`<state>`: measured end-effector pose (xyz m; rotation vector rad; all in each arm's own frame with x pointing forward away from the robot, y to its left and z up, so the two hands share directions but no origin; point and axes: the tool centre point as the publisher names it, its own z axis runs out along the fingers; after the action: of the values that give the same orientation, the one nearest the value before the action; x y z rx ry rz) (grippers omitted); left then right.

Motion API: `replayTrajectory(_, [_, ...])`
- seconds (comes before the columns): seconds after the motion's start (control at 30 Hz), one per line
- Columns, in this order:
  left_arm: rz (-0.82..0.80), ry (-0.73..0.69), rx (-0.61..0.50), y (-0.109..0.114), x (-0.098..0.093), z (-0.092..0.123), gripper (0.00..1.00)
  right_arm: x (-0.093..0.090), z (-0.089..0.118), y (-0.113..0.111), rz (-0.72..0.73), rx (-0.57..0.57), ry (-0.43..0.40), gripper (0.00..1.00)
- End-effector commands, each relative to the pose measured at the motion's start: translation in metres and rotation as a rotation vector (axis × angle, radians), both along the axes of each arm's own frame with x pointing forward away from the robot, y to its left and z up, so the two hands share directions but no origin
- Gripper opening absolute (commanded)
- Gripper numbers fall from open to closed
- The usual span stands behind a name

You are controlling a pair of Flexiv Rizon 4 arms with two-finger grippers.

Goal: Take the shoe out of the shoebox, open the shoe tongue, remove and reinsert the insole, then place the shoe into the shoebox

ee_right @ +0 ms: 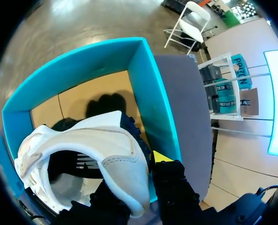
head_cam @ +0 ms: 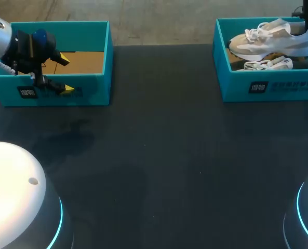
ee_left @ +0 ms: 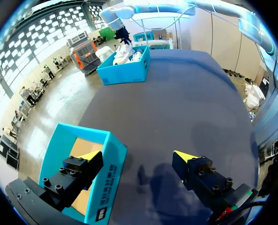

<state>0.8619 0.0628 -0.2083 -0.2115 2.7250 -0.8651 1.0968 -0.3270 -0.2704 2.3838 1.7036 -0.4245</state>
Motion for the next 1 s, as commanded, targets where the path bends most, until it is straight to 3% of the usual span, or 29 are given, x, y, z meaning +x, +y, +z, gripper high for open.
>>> replayTrajectory(0.03, [-0.001, 0.001, 0.002, 0.000, 0.000, 0.000, 1.00, 0.000, 0.001, -0.002, -0.003, 0.000, -0.006, 0.00])
replayTrajectory(1.0, [-0.001, 0.001, 0.002, 0.000, 0.000, 0.000, 1.00, 0.038, -0.008, -0.004, 0.004, -0.006, -0.059, 0.00])
